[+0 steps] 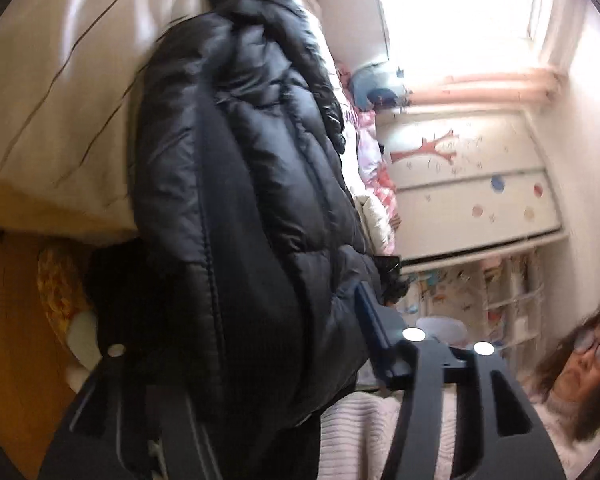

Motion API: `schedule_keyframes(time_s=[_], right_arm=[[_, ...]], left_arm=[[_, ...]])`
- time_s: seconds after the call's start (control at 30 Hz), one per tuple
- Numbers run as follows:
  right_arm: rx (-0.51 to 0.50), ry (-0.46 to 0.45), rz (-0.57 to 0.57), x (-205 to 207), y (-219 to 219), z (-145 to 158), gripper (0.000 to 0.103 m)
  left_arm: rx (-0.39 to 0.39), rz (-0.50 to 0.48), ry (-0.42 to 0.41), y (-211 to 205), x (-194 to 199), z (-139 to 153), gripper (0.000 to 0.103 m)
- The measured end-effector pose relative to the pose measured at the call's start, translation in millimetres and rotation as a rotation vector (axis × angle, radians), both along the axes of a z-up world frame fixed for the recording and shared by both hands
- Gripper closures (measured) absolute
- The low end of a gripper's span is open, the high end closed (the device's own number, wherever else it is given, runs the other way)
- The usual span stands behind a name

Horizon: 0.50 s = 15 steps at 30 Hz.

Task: Fold large clothes

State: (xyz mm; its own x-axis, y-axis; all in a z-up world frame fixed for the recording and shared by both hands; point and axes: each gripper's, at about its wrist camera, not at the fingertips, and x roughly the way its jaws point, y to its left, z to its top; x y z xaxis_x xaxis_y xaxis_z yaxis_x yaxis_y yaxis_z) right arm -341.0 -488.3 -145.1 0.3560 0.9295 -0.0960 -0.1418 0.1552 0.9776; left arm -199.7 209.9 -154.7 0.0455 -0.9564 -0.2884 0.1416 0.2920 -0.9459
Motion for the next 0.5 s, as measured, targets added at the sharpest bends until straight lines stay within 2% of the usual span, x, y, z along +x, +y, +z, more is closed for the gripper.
schedule_keyframes(time_s=[0.03, 0.07, 0.1, 0.13, 0.17, 0.2, 0.23, 0.33, 0.4, 0.47, 0.5], right_arm=[[0.001, 0.002, -0.005, -1.3, -0.5, -3.6, 0.039], [0.01, -0.002, -0.004, -3.0, 4.2, -5.7, 0.043], [0.002, -0.013, -0.015, -5.2, 7.4, -6.5, 0.061], [-0.03, -0.019, -0.03, -5.6, 10.9, -4.9, 0.072], [-0.053, -0.025, -0.042, -8.9, 17.3, -2.9, 0.08], [-0.069, -0.041, -0.066, -9.7, 19.5, 2.7, 0.085], [-0.085, -0.06, -0.079, -11.3, 20.8, 9.0, 0.087], [-0.115, -0.147, -0.097, -12.9, 35.6, 50.6, 0.092], [-0.121, -0.206, -0.088, -16.2, 43.8, 78.2, 0.093], [-0.115, -0.265, -0.06, -21.6, 50.1, 105.5, 0.093], [-0.117, -0.289, -0.047, -24.8, 50.7, 116.6, 0.093]], left_arm=[[-0.018, 0.012, 0.011, 0.7, -2.9, -5.4, 0.038], [-0.026, 0.024, 0.015, 0.7, -4.5, -8.0, 0.035], [-0.033, 0.034, 0.018, 0.5, -3.0, -9.4, 0.032], [-0.022, 0.046, 0.013, -1.4, -4.8, -9.5, 0.033], [0.005, 0.068, -0.003, -2.7, -6.4, -7.0, 0.039], [0.019, 0.079, -0.017, -5.3, -7.9, -3.4, 0.069], [0.068, 0.079, -0.036, -7.2, -8.0, 4.6, 0.08], [0.106, 0.081, -0.128, -12.0, -13.0, 39.9, 0.091], [0.071, 0.081, -0.198, -12.7, -19.6, 67.8, 0.093], [0.004, 0.06, -0.277, -10.7, -30.8, 97.6, 0.093], [-0.008, 0.048, -0.297, -8.9, -34.2, 103.7, 0.093]])
